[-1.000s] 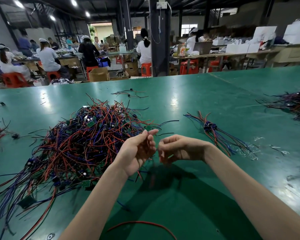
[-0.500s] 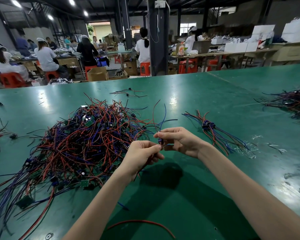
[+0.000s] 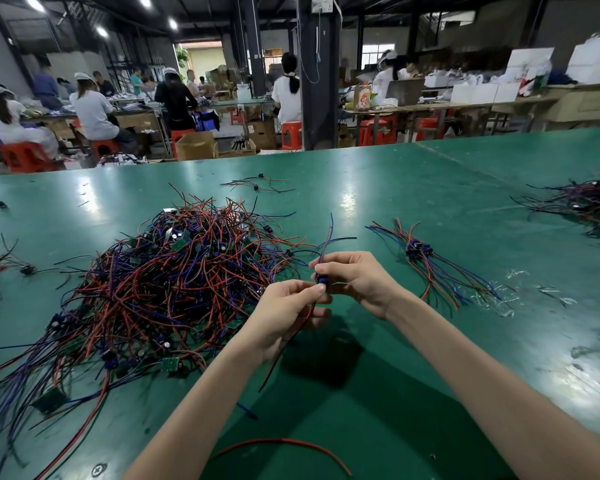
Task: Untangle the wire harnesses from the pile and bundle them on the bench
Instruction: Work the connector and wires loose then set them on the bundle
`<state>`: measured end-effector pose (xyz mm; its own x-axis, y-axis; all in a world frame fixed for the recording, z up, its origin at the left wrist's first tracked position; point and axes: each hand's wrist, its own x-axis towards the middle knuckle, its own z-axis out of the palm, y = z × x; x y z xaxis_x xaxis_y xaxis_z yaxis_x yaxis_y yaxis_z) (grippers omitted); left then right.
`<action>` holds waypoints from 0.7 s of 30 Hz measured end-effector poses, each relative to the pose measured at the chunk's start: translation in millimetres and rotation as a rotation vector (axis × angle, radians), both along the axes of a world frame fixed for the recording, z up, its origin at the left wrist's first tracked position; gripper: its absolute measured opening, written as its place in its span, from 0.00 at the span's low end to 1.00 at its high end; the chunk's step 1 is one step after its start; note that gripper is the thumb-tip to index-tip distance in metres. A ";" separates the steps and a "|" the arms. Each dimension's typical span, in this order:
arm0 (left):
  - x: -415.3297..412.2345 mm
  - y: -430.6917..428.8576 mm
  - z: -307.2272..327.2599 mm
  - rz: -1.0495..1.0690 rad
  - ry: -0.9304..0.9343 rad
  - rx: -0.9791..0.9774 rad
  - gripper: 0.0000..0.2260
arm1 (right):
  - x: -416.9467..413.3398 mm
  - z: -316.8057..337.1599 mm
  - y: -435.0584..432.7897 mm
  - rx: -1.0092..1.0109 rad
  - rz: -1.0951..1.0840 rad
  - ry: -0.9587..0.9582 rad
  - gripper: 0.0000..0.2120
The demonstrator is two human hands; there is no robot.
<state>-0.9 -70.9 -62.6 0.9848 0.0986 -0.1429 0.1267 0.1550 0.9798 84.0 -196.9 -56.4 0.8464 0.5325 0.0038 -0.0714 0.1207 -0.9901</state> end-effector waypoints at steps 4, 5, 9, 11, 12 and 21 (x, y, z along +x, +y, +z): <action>0.3 -3.8 2.8 -0.051 0.021 -0.146 0.07 | -2.8 -1.5 1.9 -0.029 0.011 0.000 0.05; -0.2 -4.2 3.1 -0.055 0.009 -0.169 0.08 | -3.1 -2.0 2.3 -0.034 0.025 0.010 0.05; -1.1 -3.4 -1.1 0.032 -0.030 -0.089 0.07 | -3.4 -3.7 4.8 -0.034 0.053 0.062 0.05; -1.1 -4.3 -2.3 0.049 -0.023 -0.030 0.06 | -5.2 -6.4 7.0 -0.072 0.035 0.028 0.07; -1.2 -4.8 -2.5 0.054 -0.016 -0.010 0.06 | -6.6 -7.8 8.1 -0.092 0.025 0.001 0.08; -2.0 -0.3 -3.9 0.077 0.004 0.050 0.11 | -8.6 -9.6 9.7 -0.172 -0.060 -0.171 0.07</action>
<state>-2.8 -71.3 -66.5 0.9735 0.1810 -0.1395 0.1199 0.1149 0.9861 75.4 -187.2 -66.1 0.8717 0.4860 0.0631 0.1009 -0.0520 -0.9935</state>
